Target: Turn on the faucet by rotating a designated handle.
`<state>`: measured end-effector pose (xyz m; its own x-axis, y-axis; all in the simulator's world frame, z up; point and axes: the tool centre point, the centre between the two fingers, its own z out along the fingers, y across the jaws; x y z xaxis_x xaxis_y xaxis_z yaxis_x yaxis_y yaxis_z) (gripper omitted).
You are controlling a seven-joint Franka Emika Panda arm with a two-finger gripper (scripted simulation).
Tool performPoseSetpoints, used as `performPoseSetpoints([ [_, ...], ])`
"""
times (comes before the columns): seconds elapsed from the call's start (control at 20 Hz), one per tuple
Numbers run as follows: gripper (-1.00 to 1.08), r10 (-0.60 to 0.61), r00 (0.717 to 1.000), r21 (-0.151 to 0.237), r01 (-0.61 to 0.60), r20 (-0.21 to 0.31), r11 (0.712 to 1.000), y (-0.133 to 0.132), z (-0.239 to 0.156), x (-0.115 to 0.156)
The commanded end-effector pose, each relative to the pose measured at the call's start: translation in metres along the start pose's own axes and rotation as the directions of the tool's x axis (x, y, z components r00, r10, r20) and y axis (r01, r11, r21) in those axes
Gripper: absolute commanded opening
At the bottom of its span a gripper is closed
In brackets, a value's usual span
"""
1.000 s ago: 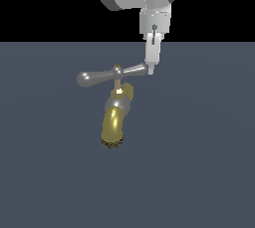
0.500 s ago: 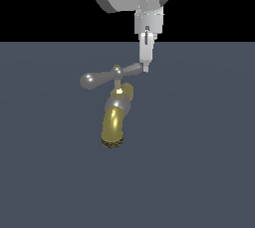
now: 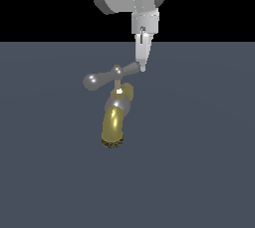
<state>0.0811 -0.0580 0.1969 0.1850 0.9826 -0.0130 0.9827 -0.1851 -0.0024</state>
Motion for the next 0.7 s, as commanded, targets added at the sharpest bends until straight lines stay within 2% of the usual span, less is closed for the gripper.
performPoseSetpoints([
  [0.0,-1.00,-0.022,1.000,-0.001,0.022,-0.007,1.000,0.000,0.000,0.030],
  [0.55,-1.00,-0.041,0.999,-0.003,0.040,-0.012,0.999,0.004,-0.001,0.108],
  [0.65,-1.00,-0.042,0.999,-0.003,0.042,-0.013,0.999,0.004,-0.002,0.115],
])
